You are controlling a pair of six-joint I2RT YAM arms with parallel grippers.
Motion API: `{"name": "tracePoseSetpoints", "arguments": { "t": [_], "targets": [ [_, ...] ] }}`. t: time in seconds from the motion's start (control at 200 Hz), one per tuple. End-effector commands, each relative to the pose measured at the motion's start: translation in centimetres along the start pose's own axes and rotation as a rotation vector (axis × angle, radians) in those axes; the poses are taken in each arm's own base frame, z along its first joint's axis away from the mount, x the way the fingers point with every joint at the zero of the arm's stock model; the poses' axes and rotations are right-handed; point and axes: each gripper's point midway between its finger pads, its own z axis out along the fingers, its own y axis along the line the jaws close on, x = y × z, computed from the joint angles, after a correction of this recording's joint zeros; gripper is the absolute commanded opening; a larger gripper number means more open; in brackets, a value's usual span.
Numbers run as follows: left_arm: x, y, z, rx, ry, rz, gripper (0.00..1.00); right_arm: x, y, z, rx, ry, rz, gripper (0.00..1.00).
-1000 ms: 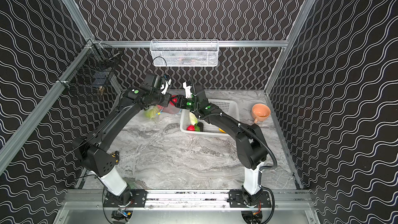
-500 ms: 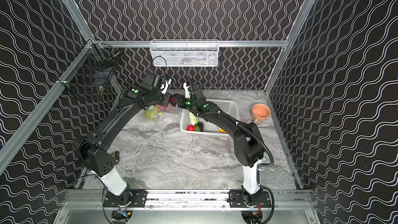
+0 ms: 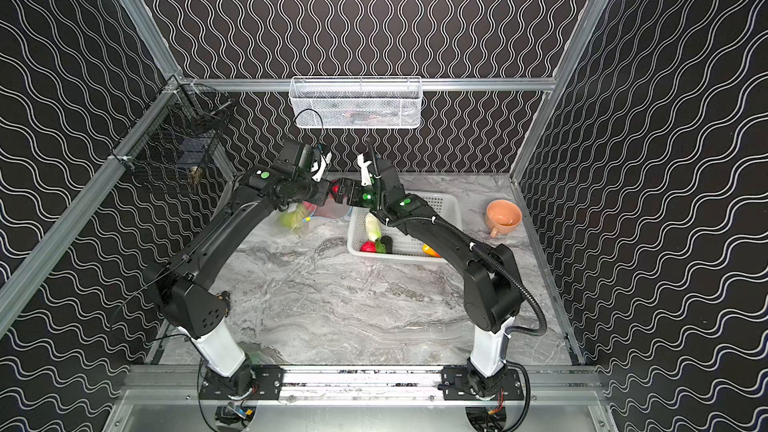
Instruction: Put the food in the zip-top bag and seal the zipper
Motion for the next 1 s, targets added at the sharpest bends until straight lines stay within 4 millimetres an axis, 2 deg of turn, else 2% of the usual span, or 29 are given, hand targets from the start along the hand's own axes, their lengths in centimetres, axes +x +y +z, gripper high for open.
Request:
{"name": "tracePoseSetpoints", "arguments": {
  "t": [0.0, 0.15, 0.285, 0.3, 0.34, 0.541, 0.836, 0.996],
  "targets": [
    [-0.3, -0.2, -0.2, 0.014, -0.008, -0.010, 0.00, 0.7, -0.6, 0.2, 0.004, 0.014, -0.010, 0.99],
    [-0.3, -0.5, -0.3, 0.032, -0.006, -0.019, 0.00, 1.7, -1.6, 1.5, -0.003, 0.036, 0.000, 0.99],
    [-0.5, -0.5, -0.7, 0.033, -0.013, -0.021, 0.00, 2.0, -0.7, 2.1, -0.093, 0.037, -0.026, 0.99],
    [-0.5, -0.4, -0.7, 0.032, -0.014, -0.021, 0.00, 2.7, -1.5, 2.9, -0.087, 0.056, -0.022, 0.99],
    [-0.6, -0.4, -0.8, 0.030, -0.015, -0.019, 0.00, 3.1, -1.5, 3.4, -0.099, 0.072, -0.029, 0.99],
    [-0.6, -0.1, -0.7, 0.011, -0.017, -0.013, 0.00, 4.1, -1.5, 4.7, -0.164, 0.125, -0.046, 0.99],
    [-0.7, -0.1, -0.4, 0.011, -0.012, -0.016, 0.00, 3.9, -5.0, 3.3, -0.118, 0.107, -0.006, 0.99],
    [-0.7, 0.1, -0.5, 0.002, -0.014, -0.013, 0.00, 3.7, -5.9, 2.1, -0.099, 0.097, -0.010, 0.99]
  ]
}}
